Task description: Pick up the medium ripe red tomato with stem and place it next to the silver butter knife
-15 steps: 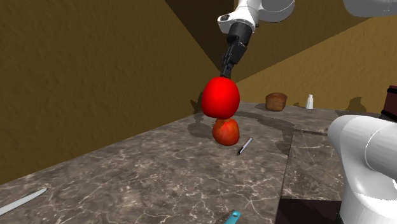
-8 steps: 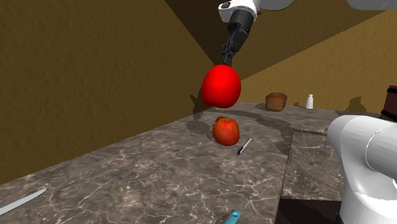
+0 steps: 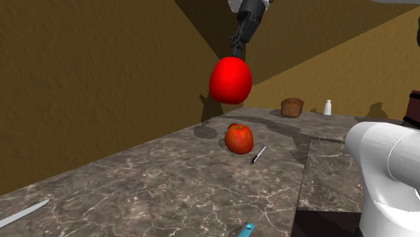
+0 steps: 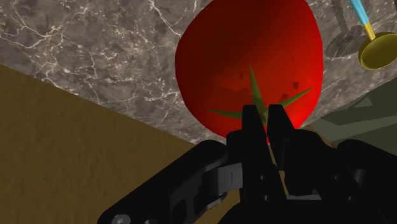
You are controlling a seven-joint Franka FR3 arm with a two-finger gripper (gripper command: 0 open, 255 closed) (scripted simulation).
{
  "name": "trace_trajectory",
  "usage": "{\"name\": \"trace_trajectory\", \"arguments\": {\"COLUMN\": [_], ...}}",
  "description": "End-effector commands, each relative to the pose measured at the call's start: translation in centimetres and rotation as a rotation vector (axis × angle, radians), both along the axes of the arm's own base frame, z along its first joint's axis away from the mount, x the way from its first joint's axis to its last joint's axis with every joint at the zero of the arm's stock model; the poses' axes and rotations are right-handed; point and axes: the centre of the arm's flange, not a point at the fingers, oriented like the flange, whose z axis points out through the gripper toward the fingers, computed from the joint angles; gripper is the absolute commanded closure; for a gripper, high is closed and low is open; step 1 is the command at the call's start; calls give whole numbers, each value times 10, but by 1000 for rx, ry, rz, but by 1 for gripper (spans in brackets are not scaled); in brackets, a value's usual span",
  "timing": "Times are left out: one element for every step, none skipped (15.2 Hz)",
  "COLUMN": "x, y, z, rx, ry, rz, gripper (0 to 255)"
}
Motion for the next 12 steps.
{"name": "trace_trajectory", "arguments": {"x": [19,30,41,52,63,74,85,96,107,118,129,140], "y": [12,20,27,34,42,49,56,64,71,79,86,93], "z": [2,2,3,3,3,3,3,3,3,3,3,3], "rx": [0,0,0,0,0,0,0,0,0,0,0,0], "ry": [-1,-1,-1,-1,-1,-1,-1,-1,-1,-1,-1,-1], "rz": [0,0,0,0,0,0,0,0,0,0,0,0], "gripper": [255,255,255,255,255,255,255,255,255,255,255,255]}}
